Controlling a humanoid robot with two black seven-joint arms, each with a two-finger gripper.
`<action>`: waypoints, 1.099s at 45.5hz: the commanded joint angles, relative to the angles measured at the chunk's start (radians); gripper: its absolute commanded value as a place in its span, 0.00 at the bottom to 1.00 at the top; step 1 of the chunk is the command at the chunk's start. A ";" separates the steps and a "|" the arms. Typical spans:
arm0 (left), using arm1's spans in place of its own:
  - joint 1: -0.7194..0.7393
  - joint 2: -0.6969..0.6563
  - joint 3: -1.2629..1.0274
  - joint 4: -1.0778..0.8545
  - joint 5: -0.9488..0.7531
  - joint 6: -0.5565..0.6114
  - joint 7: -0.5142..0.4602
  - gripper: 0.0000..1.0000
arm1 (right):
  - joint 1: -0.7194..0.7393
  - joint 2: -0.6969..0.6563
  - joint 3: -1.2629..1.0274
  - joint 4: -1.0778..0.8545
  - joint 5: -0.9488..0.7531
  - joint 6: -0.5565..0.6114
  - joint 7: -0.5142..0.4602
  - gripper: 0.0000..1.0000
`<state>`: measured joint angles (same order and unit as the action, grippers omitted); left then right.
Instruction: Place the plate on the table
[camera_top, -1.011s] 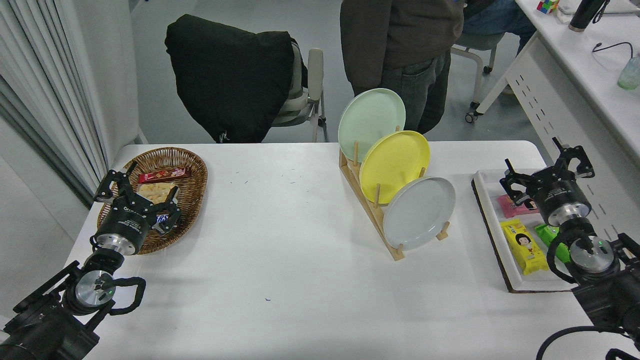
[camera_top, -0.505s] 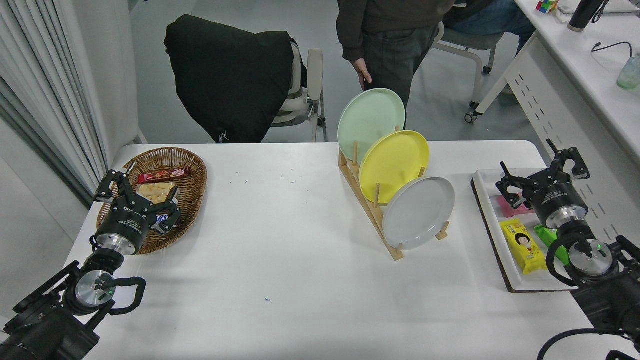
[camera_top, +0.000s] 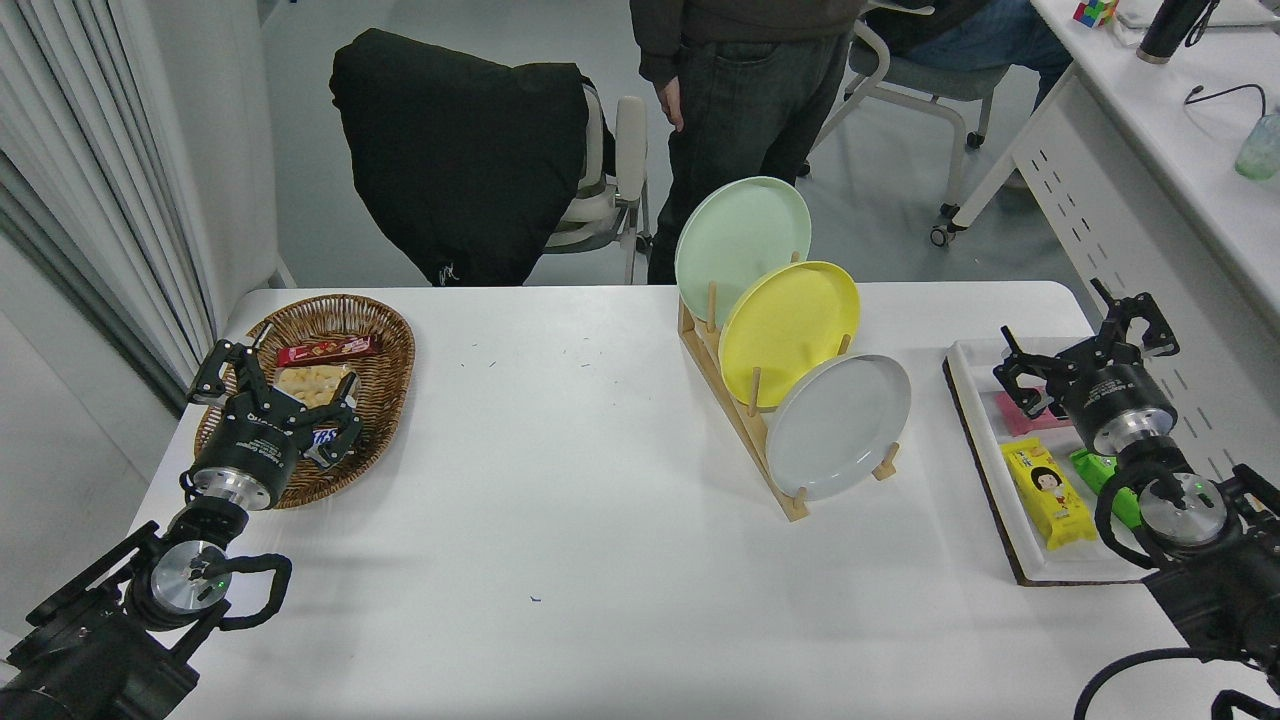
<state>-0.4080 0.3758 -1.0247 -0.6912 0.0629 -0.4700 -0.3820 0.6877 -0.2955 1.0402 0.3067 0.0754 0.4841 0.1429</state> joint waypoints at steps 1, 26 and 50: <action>0.000 0.000 0.000 -0.001 0.000 0.001 0.000 0.98 | 0.004 -0.004 0.014 -0.006 -0.002 -0.004 0.000 0.99; 0.000 0.000 0.000 0.001 0.000 0.001 0.000 0.98 | 0.030 -0.071 -0.019 0.002 -0.014 -0.042 0.001 0.99; 0.000 0.000 0.000 -0.001 0.000 0.001 0.000 0.98 | 0.131 -0.261 -0.391 -0.001 -0.108 -0.033 0.001 0.99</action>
<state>-0.4080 0.3758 -1.0247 -0.6909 0.0630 -0.4700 -0.3820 0.7758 -0.4907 0.8424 0.3025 0.0112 0.4465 0.1440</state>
